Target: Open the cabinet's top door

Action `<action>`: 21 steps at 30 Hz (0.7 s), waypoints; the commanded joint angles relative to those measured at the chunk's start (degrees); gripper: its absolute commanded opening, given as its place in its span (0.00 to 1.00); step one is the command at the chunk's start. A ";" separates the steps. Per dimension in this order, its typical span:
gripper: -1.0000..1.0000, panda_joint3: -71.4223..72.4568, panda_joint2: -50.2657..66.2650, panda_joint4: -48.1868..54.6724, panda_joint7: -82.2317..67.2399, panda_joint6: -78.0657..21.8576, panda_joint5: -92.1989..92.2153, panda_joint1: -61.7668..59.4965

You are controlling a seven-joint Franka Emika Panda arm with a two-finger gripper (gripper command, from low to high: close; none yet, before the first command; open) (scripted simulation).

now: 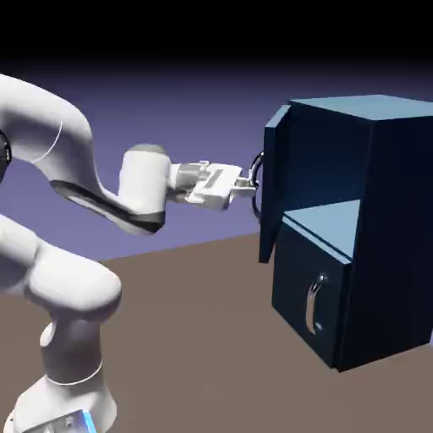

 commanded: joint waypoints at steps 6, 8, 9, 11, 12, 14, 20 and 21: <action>0.00 8.99 8.35 5.72 1.70 -13.96 14.85 2.88; 0.00 11.71 12.22 8.85 2.69 -18.94 19.56 3.46; 0.00 12.95 14.28 10.61 3.24 -21.43 21.77 3.65; 0.00 15.11 18.43 14.34 4.38 -26.22 25.73 3.88; 0.00 16.05 20.50 16.29 4.96 -28.54 27.51 3.94; 0.00 17.66 24.66 20.35 6.16 -33.05 30.73 3.98; 0.00 20.51 36.28 32.80 9.74 -45.11 37.95 4.10; 0.00 20.75 38.08 34.88 10.31 -46.92 38.89 4.16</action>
